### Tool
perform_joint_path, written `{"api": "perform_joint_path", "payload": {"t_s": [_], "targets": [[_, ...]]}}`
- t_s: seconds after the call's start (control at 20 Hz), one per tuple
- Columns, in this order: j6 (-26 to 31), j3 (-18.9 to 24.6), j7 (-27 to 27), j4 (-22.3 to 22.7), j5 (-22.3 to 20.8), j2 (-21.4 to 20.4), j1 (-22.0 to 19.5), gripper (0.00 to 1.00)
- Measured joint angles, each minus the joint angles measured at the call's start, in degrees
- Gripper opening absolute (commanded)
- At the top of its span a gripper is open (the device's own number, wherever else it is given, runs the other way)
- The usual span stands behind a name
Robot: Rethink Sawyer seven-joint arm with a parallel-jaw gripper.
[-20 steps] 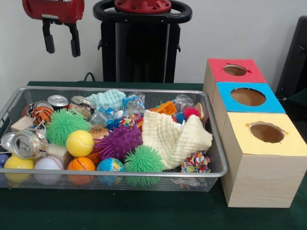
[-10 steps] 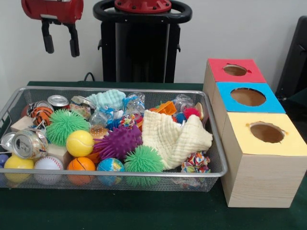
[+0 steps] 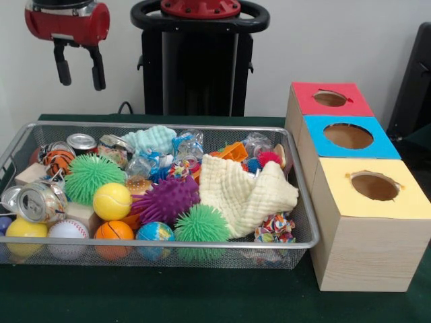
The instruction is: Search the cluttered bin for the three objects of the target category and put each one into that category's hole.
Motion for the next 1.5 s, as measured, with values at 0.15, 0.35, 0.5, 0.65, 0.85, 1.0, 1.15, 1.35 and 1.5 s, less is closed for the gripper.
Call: {"api": "perform_joint_path", "payload": {"t_s": [0.15, 0.35, 0.5, 0.65, 0.85, 1.0, 1.15, 1.35, 1.5], "targets": [[-1.3, 0.0, 0.0, 0.1, -1.6, 1.2, -0.2, 1.0], [-2.3, 0.0, 0.0, 0.5, -2.9, 2.1, -0.2, 1.0], [-3.0, 0.0, 0.0, 0.7, -3.5, 2.7, -0.2, 1.0], [-3.6, 0.0, 0.0, 0.8, -4.2, 3.5, -0.2, 1.0], [-3.9, 0.0, 0.0, 0.8, -4.8, 4.5, -0.2, 1.0], [-4.5, 0.0, 0.0, 0.8, -4.8, 5.6, -0.2, 1.0], [-4.9, 0.0, 0.0, 0.8, -4.8, 6.1, -0.2, 1.0], [-5.2, 0.8, 0.0, 1.0, -5.0, 7.2, -0.8, 1.0], [-5.2, 2.0, 0.0, 1.0, -5.3, 7.5, -1.9, 1.0]]}}
